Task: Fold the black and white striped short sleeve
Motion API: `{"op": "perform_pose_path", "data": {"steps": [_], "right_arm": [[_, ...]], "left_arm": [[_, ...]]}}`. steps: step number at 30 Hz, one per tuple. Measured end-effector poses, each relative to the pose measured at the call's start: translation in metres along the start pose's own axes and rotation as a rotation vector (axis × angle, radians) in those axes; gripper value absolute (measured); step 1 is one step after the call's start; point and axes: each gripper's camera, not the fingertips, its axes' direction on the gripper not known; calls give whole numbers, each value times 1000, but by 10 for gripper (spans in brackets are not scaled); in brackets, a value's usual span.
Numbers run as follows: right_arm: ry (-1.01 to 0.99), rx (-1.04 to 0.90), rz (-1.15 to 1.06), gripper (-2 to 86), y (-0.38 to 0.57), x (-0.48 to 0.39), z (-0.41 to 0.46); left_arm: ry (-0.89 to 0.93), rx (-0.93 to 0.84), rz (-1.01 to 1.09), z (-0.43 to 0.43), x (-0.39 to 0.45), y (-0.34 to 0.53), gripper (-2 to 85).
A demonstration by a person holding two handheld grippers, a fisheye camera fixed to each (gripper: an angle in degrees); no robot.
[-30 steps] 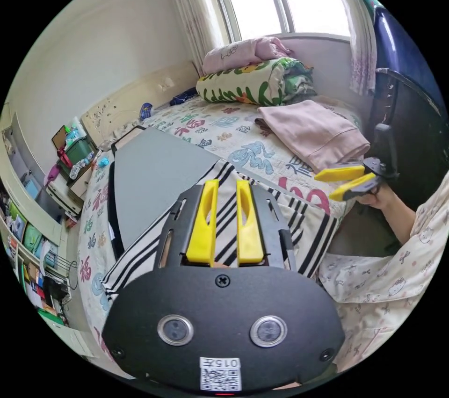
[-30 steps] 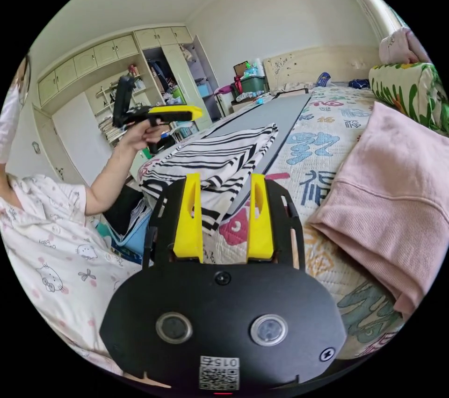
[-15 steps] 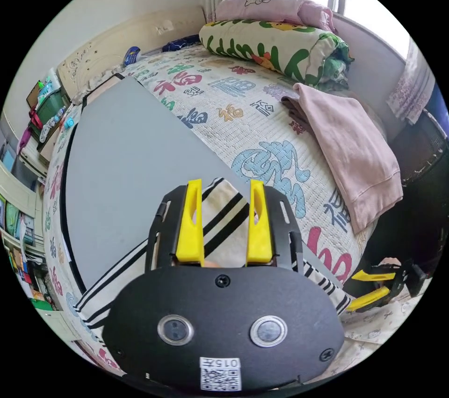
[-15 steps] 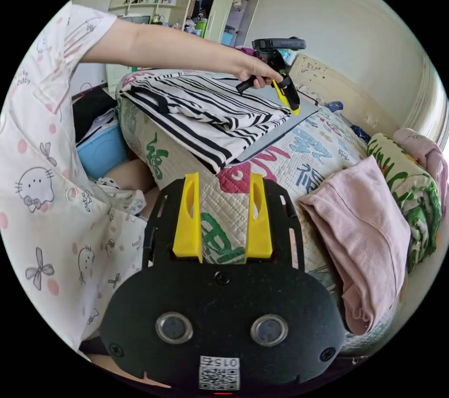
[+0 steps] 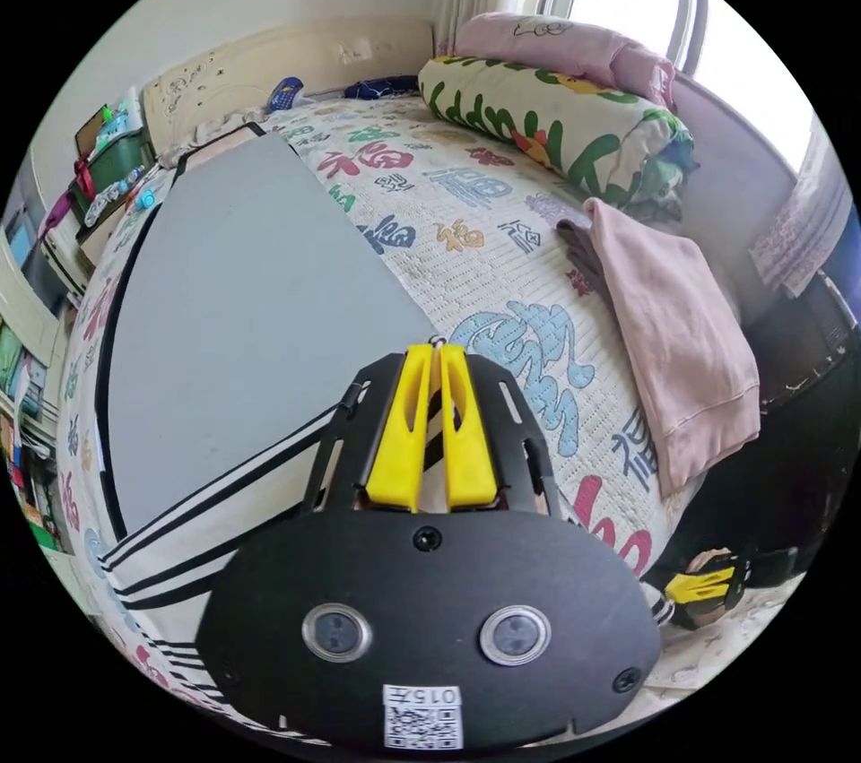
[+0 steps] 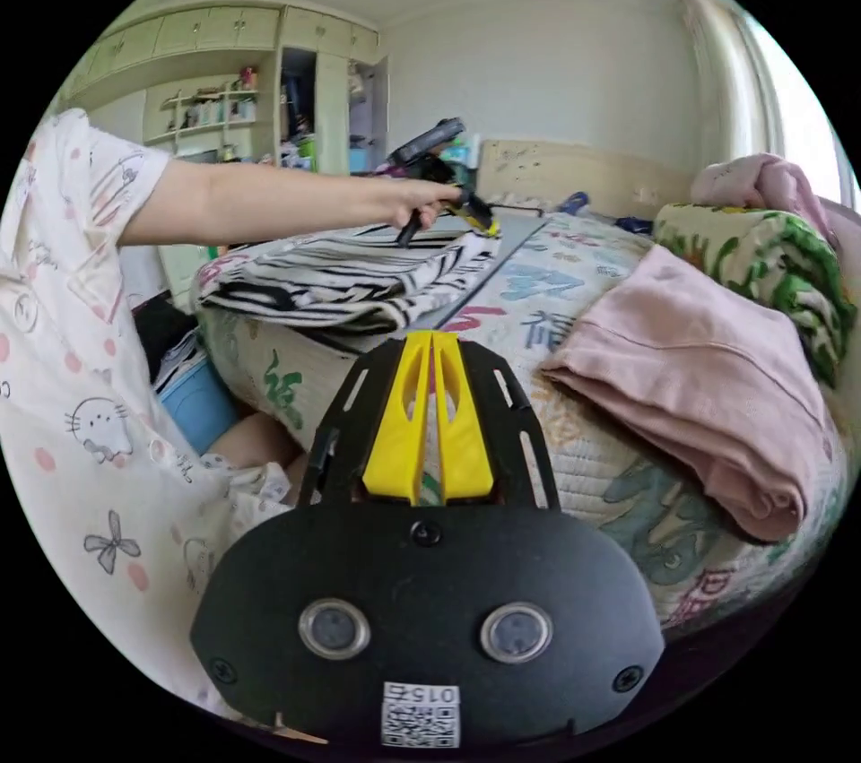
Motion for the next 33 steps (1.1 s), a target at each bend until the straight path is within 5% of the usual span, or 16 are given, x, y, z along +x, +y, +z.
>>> {"op": "perform_pose_path", "data": {"steps": [2,6,13,21,33], "right_arm": [[220,97,110,-3,5,52,-34],[8,102,221,7,8,143,-72],[-89,-157,-60,148,46,76,16],[20,-87,27,56,96,82,53],[272,188,96,-4,122,126,-60]], "left_arm": [[19,61,-42,1,14,-2,6],[67,156,-107,5,29,2,5],[133,162,-106,63,51,40,5],[99,170,-50,95,65,77,5],[161,316,46,141,185,61,5]]}}
